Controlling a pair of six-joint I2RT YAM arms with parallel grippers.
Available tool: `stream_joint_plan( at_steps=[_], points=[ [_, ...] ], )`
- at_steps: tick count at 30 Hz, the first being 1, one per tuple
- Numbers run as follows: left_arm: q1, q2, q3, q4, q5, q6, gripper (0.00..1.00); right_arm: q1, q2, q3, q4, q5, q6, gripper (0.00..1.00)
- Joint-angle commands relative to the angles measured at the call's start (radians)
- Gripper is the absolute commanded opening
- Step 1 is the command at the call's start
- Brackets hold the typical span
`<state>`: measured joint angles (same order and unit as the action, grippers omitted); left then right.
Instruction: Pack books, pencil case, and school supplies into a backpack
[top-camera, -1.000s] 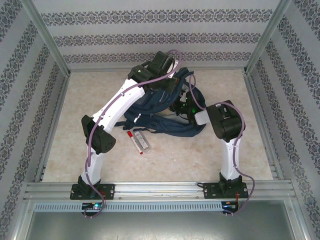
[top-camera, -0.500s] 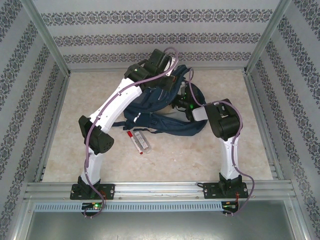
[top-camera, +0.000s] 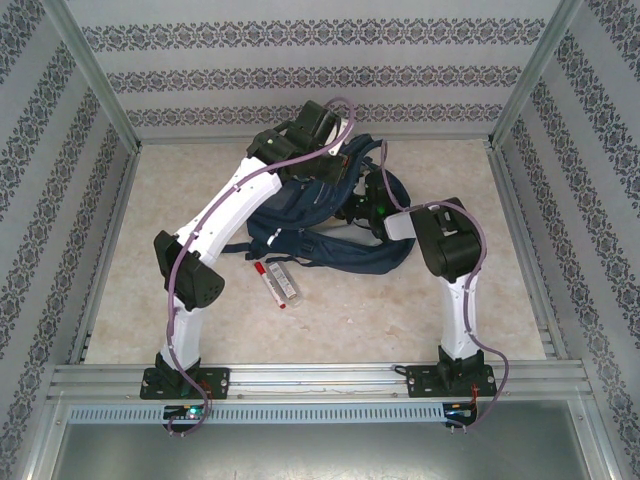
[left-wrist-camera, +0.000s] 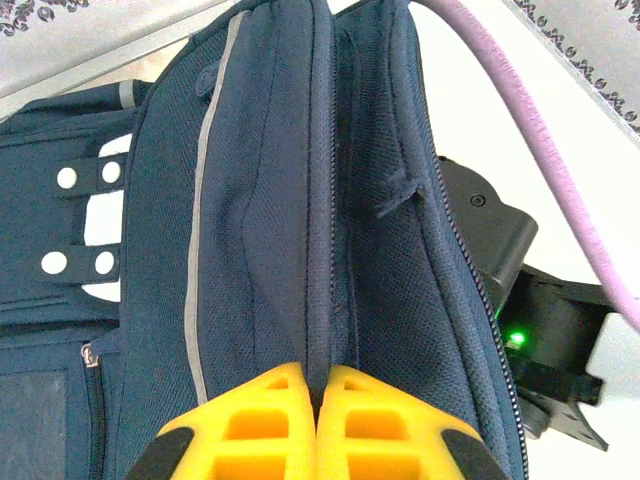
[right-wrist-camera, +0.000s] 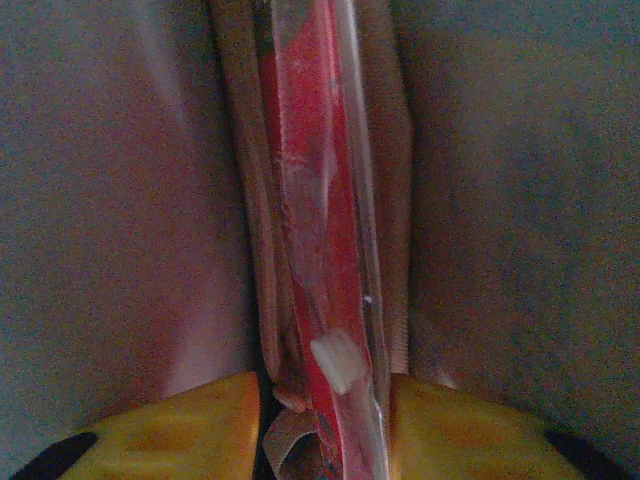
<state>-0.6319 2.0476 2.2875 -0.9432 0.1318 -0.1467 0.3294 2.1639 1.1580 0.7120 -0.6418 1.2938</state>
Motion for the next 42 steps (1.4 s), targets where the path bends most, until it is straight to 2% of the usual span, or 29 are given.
stream_joint_plan(
  at_steps=[1,6,14,17,18,22,24,28,30,32,34,35,36,37,38,40,42],
  points=[
    [0.015,-0.088,-0.020,0.114,0.023,0.010,0.00,-0.019,-0.090,-0.048,-0.166,0.081,-0.033,0.41],
    [0.028,-0.121,-0.101,0.159,0.032,0.005,0.00,-0.021,-0.231,-0.108,-0.324,0.170,-0.027,0.47],
    [0.050,-0.165,-0.242,0.230,0.048,-0.002,0.00,-0.020,-0.428,-0.212,-0.403,0.231,-0.052,0.49],
    [0.052,-0.177,-0.313,0.266,0.119,0.024,0.00,-0.041,-0.545,-0.272,-0.485,0.262,-0.131,0.49],
    [0.052,-0.179,-0.340,0.283,0.181,0.036,0.04,-0.056,-0.594,-0.298,-0.522,0.278,-0.163,0.50],
    [0.052,-0.177,-0.424,0.306,0.375,0.056,0.36,-0.142,-0.780,-0.394,-0.729,0.331,-0.312,0.50],
    [0.052,-0.186,-0.448,0.294,0.378,0.075,0.58,-0.176,-0.893,-0.415,-0.888,0.399,-0.434,0.51],
    [0.057,-0.226,-0.472,0.223,0.283,0.113,0.73,-0.233,-1.080,-0.441,-1.081,0.462,-0.586,0.52],
    [0.061,-0.258,-0.506,0.157,0.277,0.214,0.80,-0.242,-1.137,-0.429,-1.138,0.450,-0.665,0.52],
    [0.063,-0.295,-0.565,0.118,0.244,0.317,0.81,-0.240,-1.152,-0.408,-1.155,0.378,-0.730,0.52],
    [0.076,-0.324,-0.617,0.060,0.386,0.540,0.80,-0.229,-1.127,-0.373,-1.163,0.283,-0.775,0.52],
    [0.077,-0.335,-0.635,-0.005,0.463,0.734,0.81,-0.213,-1.104,-0.346,-1.176,0.248,-0.799,0.51],
    [0.082,-0.341,-0.658,-0.034,0.433,0.831,0.79,-0.187,-1.078,-0.319,-1.192,0.234,-0.822,0.51],
    [0.095,-0.338,-0.668,-0.022,0.363,0.845,0.77,-0.158,-1.050,-0.287,-1.214,0.233,-0.849,0.51],
    [0.122,-0.328,-0.664,-0.034,0.361,0.880,0.77,-0.132,-1.027,-0.257,-1.235,0.238,-0.874,0.51],
    [0.199,-0.294,-0.637,-0.117,0.426,1.026,0.77,-0.088,-0.982,-0.203,-1.270,0.241,-0.913,0.52],
    [0.239,-0.275,-0.636,-0.147,0.419,1.140,0.78,-0.076,-0.959,-0.179,-1.277,0.238,-0.919,0.52]
  ],
)
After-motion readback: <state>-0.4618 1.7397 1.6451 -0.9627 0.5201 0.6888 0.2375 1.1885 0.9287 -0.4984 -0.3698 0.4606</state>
